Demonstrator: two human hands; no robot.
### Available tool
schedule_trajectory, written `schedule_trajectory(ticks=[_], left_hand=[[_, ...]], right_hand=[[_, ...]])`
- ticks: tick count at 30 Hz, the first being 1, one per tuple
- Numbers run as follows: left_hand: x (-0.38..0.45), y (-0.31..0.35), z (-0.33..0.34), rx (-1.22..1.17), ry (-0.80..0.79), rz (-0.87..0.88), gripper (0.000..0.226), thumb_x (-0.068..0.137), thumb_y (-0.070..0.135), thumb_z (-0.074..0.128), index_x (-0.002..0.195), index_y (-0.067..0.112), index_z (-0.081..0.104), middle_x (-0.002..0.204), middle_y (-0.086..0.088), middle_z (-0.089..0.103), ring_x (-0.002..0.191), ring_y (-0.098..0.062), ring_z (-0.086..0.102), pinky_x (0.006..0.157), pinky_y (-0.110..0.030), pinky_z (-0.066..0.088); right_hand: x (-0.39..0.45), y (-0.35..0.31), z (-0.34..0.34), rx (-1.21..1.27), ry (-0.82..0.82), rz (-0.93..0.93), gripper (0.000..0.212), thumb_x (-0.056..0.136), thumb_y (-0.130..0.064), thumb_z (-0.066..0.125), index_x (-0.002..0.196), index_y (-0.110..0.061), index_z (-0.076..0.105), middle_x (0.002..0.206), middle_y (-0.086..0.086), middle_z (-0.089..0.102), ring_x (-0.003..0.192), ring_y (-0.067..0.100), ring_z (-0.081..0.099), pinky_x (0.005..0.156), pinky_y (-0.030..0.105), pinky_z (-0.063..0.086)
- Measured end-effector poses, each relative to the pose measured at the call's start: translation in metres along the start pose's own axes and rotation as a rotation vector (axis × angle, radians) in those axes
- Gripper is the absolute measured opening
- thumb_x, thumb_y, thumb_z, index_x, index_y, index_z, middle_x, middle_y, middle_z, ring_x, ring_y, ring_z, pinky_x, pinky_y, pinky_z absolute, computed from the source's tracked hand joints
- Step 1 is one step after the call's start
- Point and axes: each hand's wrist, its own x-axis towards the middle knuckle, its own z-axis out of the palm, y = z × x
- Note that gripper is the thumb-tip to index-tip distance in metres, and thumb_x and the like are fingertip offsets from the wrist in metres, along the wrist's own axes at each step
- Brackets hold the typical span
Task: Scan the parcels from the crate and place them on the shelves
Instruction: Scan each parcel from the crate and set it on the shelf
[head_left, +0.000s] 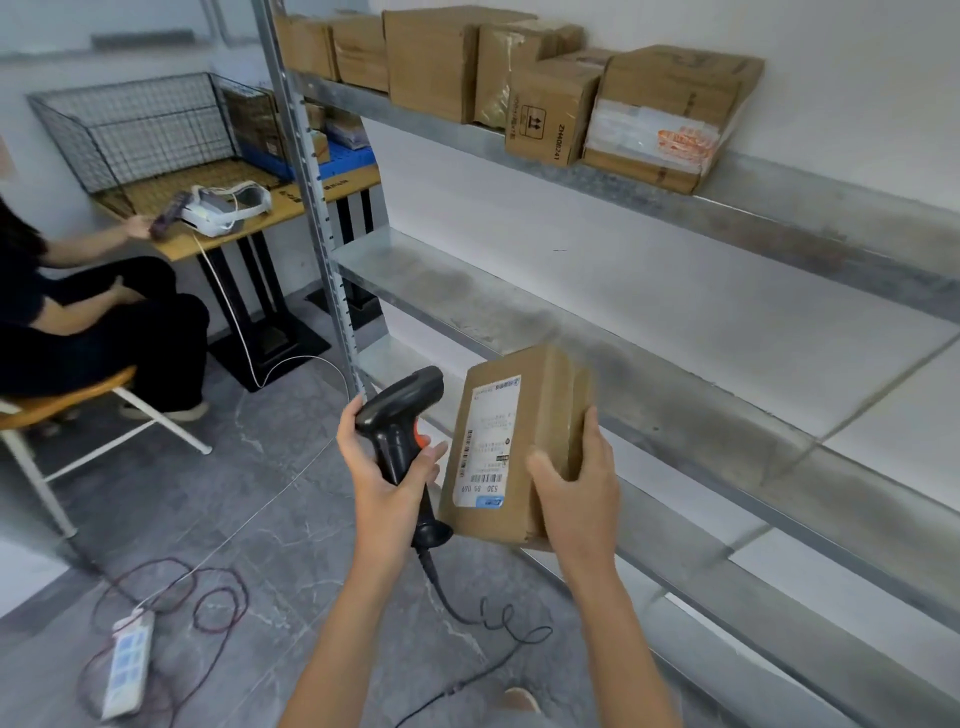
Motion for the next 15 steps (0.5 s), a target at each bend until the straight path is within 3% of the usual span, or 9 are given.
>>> schedule_trajectory(ticks=[3,6,9,11,15], left_hand=[[0.000,-0.002,-0.008,-0.033,-0.001,-0.051,0.086,0.092,-0.009,0.070,0.142,0.050,0.031,0.103,-0.013,0.064,0.093,-0.020,0.066,0.091,-0.045,0.060],[-0.001,-0.004,-0.014,-0.070,0.002,-0.082,0.084,0.092,-0.007,0.070,0.140,0.052,0.033,0.099,-0.012,0.065,0.093,-0.015,0.068,0.077,-0.023,0.058],[-0.001,-0.003,-0.021,-0.077,0.052,-0.067,0.086,0.091,-0.006,0.072,0.147,0.044,0.030,0.100,-0.009,0.066,0.090,-0.006,0.072,0.073,-0.015,0.056],[0.000,-0.001,-0.027,-0.032,0.060,-0.026,0.087,0.091,-0.004,0.073,0.148,0.044,0.028,0.103,-0.011,0.067,0.093,-0.008,0.071,0.078,-0.017,0.056],[0.000,0.003,-0.037,0.032,0.080,0.041,0.085,0.093,-0.003,0.072,0.143,0.051,0.030,0.129,-0.018,0.060,0.098,-0.013,0.069,0.096,-0.033,0.053]], right_hand=[[0.000,-0.001,0.002,0.141,-0.003,0.007,0.096,0.063,-0.064,0.051,0.153,-0.043,0.029,0.127,-0.032,0.045,0.120,0.004,0.052,0.105,0.045,0.049],[-0.005,0.001,0.006,0.169,-0.036,-0.019,0.076,0.070,-0.060,0.047,0.145,-0.058,0.033,0.149,-0.020,0.044,0.132,0.014,0.050,0.106,0.050,0.048],[-0.006,0.000,0.011,0.167,-0.088,-0.002,0.062,0.077,-0.054,0.040,0.137,-0.070,0.031,0.157,-0.017,0.037,0.138,0.013,0.045,0.109,0.050,0.044],[-0.006,-0.004,0.016,0.157,-0.147,0.001,0.058,0.084,-0.052,0.038,0.137,-0.072,0.025,0.160,-0.018,0.032,0.141,0.012,0.042,0.112,0.050,0.042],[-0.010,-0.007,0.031,0.114,-0.228,-0.096,0.073,0.096,-0.045,0.060,0.145,-0.066,0.010,0.165,-0.022,0.008,0.149,0.009,0.024,0.119,0.049,0.032]])
